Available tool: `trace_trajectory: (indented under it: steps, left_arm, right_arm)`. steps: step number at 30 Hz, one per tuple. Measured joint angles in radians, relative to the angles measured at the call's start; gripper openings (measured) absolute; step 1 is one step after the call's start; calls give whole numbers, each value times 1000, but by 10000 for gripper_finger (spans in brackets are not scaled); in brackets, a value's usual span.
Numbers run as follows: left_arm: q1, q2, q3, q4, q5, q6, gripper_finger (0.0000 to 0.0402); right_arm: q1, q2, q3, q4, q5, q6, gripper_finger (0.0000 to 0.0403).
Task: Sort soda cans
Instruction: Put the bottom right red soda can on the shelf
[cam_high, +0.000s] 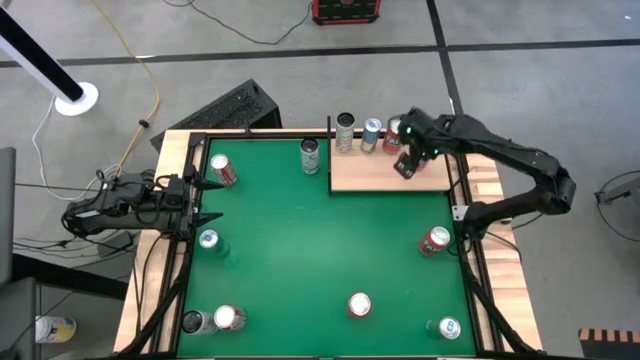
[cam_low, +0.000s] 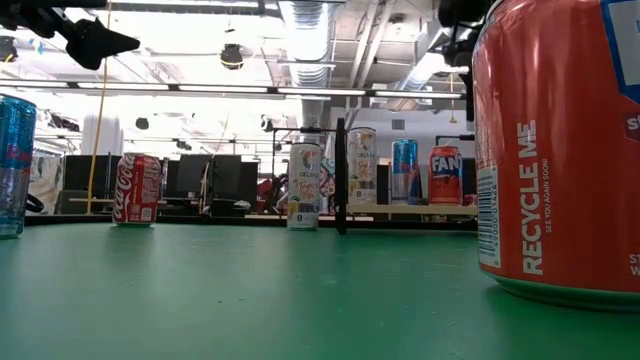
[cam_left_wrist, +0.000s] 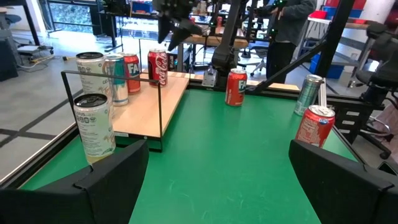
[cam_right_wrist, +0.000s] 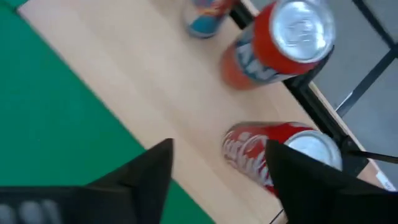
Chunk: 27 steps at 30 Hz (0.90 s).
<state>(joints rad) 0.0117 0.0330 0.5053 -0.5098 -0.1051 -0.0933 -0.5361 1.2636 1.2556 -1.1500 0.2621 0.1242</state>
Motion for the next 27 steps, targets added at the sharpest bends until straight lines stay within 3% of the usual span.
trace_trajectory:
  steps: [4, 10, 16, 27]
  left_arm:
    - [0, 0, 0, 0, -1, 0, 373]
    - [0, 0, 0, 0, -6, 0, 373]
    - [0, 0, 0, 0, -7, 0, 373]
    - [0, 0, 0, 0, -7, 0, 373]
  right_arm:
    - [72, 0, -1, -54, 26, 47, 179]
    - [61, 1, -61, -91, 55, 85, 20]
    - [-5, 1, -137, -20, 14, 38, 25]
    - [-117, 0, -178, 10, 37, 2, 16]
